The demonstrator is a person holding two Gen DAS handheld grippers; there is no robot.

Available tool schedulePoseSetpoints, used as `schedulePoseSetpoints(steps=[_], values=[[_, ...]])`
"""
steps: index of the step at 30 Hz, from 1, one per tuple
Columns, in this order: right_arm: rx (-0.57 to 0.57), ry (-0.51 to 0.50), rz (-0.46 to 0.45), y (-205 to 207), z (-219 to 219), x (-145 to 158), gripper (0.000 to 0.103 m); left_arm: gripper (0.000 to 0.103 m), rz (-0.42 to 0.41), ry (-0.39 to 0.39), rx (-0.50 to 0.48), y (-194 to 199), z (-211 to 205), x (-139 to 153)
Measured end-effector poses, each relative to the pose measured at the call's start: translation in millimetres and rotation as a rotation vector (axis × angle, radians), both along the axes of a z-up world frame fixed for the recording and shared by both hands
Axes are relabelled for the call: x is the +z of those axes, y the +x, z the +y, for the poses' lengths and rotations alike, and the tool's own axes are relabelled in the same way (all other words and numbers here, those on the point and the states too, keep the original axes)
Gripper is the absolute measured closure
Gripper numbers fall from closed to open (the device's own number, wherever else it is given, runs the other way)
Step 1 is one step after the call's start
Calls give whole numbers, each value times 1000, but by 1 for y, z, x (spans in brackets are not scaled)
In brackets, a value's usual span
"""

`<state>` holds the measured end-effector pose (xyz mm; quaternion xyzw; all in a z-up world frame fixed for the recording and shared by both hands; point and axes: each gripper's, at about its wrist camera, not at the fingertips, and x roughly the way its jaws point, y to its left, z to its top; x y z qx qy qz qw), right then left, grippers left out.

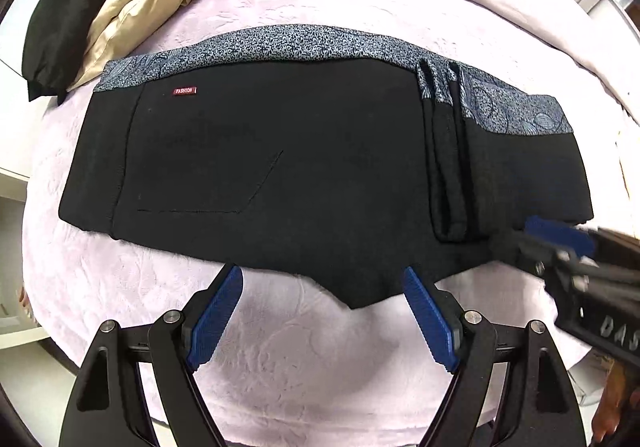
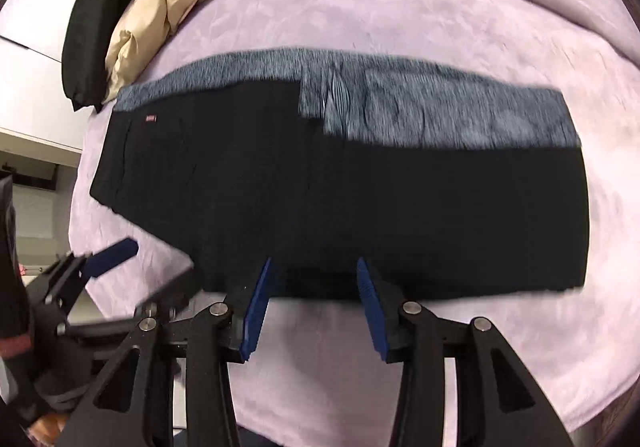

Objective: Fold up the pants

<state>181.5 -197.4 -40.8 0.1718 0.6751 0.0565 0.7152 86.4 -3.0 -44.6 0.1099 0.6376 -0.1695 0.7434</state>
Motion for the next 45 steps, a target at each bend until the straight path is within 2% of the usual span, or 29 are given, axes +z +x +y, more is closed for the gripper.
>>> schedulePoseSetpoints(steps=[3,5,6,7,12,13,14,16,18,21,27,31,36,45], values=[[-18,-4,14,-15,0,5,54,19,-9,-9,-5,-7,1,5],[-30,-5,26,-23,-1,6,49,19,-12,-20,-8,-11,7,8],[-35,-4,30,-26,0,7,48,7,-12,-22,-8,-13,9,8],[-39,-4,32,-30,1,8,46,0,-11,-23,-6,-14,12,9],[-37,-7,47,-38,10,11,44,0,-22,-23,-4,-18,35,22],[-37,-6,49,-39,13,11,42,0,-20,-20,-2,-16,38,22],[-37,-6,48,-39,16,12,34,0,-18,-16,1,-16,44,23],[-34,-10,39,-39,21,14,26,0,-18,-3,4,-15,48,23],[-29,-22,28,-38,26,17,25,0,-18,2,7,-14,51,21],[-15,-89,11,-35,33,20,18,0,-24,14,9,-12,52,19],[1,-162,45,-30,37,18,17,0,-16,8,40,-6,65,18],[24,-197,32,-26,43,22,17,0,-20,14,83,-3,84,16],[52,-204,25,-24,52,24,17,0,-13,33,116,0,98,9],[74,-211,38,-23,59,21,17,0,8,1,151,3,120,7]])
